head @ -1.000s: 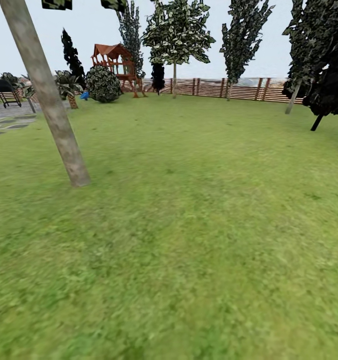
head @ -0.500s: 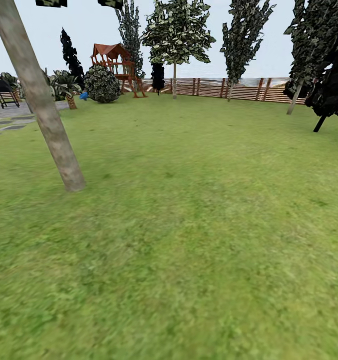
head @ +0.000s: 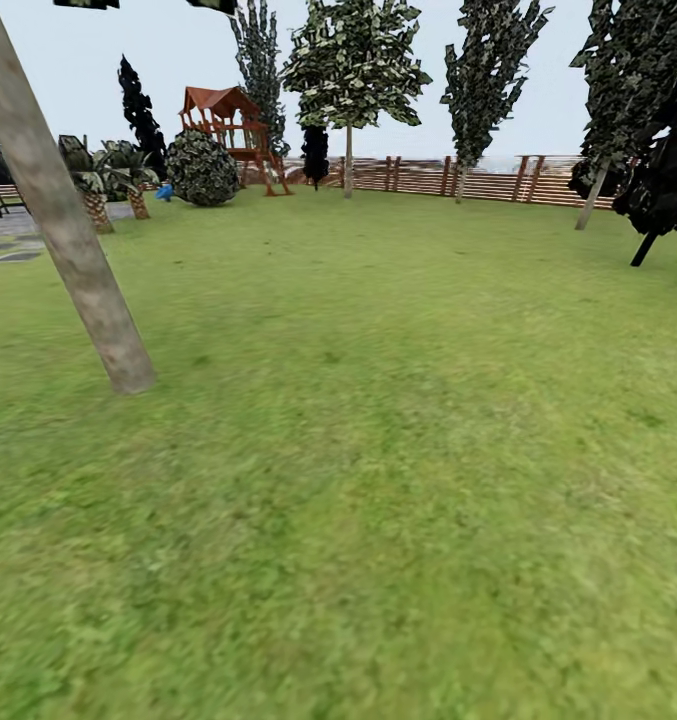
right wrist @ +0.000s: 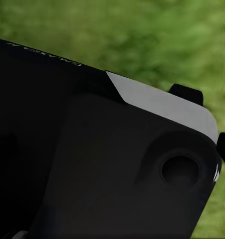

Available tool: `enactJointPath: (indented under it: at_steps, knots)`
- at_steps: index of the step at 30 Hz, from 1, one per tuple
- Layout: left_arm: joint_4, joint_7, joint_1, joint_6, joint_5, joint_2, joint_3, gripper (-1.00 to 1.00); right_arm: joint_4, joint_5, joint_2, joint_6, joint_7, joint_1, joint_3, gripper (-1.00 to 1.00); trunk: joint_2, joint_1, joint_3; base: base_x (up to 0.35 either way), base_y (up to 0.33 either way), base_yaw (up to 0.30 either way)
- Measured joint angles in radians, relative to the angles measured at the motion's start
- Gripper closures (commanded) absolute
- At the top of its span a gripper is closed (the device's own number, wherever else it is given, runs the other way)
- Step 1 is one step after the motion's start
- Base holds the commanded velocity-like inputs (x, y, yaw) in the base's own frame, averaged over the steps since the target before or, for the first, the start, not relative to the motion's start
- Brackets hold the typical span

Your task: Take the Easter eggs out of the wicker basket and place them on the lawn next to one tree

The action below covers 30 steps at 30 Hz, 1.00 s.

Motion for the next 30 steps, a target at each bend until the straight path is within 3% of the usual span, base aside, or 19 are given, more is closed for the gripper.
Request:
enactJointPath:
  at_steps: [30]
  knots:
    - [0.0, 0.0, 0.0, 0.0, 0.0, 0.0, 0.0, -1.0, 0.0, 0.0, 0.0, 0.0, 0.0, 0.0, 0.0, -1.0, 0.0, 0.0, 0.0, 0.326, -0.185, 0.0]
